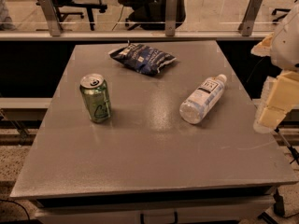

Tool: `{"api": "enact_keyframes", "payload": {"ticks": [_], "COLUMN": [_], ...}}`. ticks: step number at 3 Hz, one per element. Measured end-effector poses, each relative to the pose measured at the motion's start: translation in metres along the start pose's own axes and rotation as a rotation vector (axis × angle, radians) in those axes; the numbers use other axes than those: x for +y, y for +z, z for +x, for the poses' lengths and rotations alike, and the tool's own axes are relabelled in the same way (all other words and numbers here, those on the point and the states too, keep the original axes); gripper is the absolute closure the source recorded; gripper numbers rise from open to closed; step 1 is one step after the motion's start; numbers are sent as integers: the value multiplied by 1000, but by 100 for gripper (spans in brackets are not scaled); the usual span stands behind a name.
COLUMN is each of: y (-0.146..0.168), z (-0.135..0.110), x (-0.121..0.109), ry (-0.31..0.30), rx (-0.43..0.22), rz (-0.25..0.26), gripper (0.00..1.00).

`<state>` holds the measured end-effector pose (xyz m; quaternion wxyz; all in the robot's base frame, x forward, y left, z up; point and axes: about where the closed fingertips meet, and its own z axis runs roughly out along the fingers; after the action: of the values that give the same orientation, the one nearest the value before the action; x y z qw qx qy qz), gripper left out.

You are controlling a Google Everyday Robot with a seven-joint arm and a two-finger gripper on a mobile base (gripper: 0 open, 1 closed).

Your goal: Move blue plastic bottle near blue chip bag

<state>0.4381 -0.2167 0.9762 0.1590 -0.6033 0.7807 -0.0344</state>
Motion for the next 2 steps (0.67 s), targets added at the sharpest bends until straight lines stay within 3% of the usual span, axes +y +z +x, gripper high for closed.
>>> {"api": "enact_keyframes", "payload": {"ticks": [2], "y": [2], "z": [-5], "x": [-8], "ry": [-26], "rx": [-13], "rz": [-7], "gripper": [0]}}
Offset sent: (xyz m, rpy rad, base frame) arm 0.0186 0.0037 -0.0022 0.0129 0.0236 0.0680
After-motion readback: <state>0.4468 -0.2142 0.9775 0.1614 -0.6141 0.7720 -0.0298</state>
